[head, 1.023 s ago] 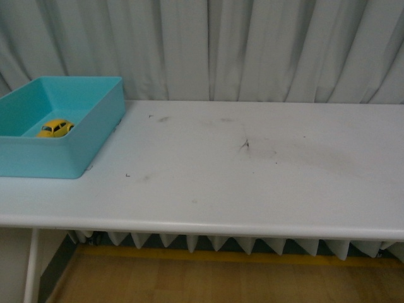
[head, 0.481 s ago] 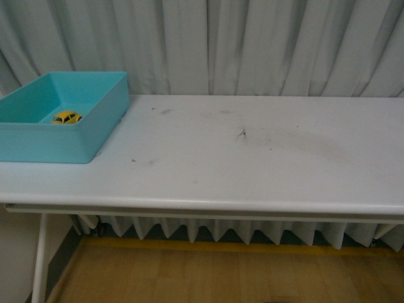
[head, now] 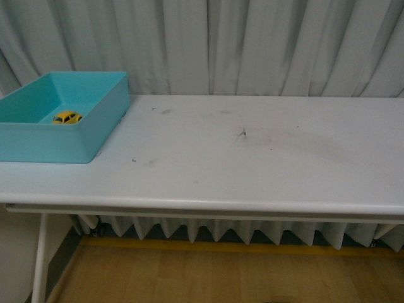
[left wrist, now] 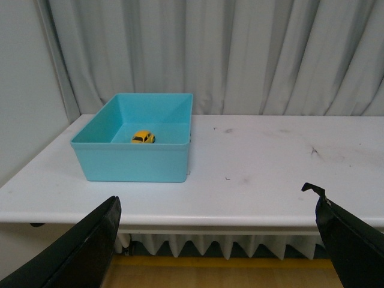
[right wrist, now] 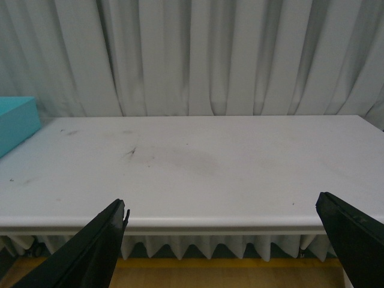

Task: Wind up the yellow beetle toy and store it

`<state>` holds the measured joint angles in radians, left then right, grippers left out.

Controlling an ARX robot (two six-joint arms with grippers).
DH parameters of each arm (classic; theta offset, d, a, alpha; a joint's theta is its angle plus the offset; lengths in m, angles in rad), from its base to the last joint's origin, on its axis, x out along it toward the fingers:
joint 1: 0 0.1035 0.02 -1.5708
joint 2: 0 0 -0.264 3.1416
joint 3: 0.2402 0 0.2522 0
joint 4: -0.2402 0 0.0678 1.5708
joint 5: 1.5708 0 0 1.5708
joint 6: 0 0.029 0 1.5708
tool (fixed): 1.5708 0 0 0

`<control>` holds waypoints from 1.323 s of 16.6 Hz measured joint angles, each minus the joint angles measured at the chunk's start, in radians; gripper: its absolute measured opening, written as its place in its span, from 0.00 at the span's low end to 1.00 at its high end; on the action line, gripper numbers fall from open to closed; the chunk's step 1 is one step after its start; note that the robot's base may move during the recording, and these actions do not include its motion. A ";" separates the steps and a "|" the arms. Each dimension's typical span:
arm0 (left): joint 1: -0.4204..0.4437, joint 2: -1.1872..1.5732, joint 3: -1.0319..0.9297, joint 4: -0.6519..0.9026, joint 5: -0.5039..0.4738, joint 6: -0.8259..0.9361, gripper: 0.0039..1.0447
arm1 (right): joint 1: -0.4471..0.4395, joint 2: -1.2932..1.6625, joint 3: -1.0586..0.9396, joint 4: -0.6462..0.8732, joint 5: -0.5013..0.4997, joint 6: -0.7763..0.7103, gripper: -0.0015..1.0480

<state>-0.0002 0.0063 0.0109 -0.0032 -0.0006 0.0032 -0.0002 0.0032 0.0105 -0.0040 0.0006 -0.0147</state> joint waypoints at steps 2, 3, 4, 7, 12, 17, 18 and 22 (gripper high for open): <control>0.000 0.000 0.000 0.000 0.000 0.000 0.94 | 0.000 0.000 0.000 0.000 0.000 0.000 0.94; 0.000 0.000 0.000 0.000 0.000 0.000 0.94 | 0.000 0.000 0.000 0.000 0.000 0.000 0.94; 0.000 0.000 0.000 0.000 0.000 0.000 0.94 | 0.000 0.000 0.000 0.000 0.000 0.000 0.94; 0.000 0.000 0.000 0.000 0.000 0.000 0.94 | 0.000 0.000 0.000 0.001 0.000 0.000 0.94; 0.000 0.000 0.000 0.001 -0.001 -0.001 0.94 | 0.000 0.000 0.000 0.000 0.000 0.000 0.94; 0.000 0.000 0.000 0.000 -0.001 -0.001 0.94 | 0.000 0.000 0.000 0.001 -0.001 0.000 0.94; 0.000 0.000 0.000 0.000 -0.001 -0.001 0.94 | 0.000 0.000 0.000 0.000 0.000 0.001 0.94; 0.000 0.000 0.000 0.000 0.000 0.000 0.94 | 0.000 0.000 0.000 0.001 0.000 0.000 0.94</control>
<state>-0.0002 0.0063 0.0109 -0.0032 -0.0010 0.0029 -0.0002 0.0032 0.0105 -0.0029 0.0002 -0.0143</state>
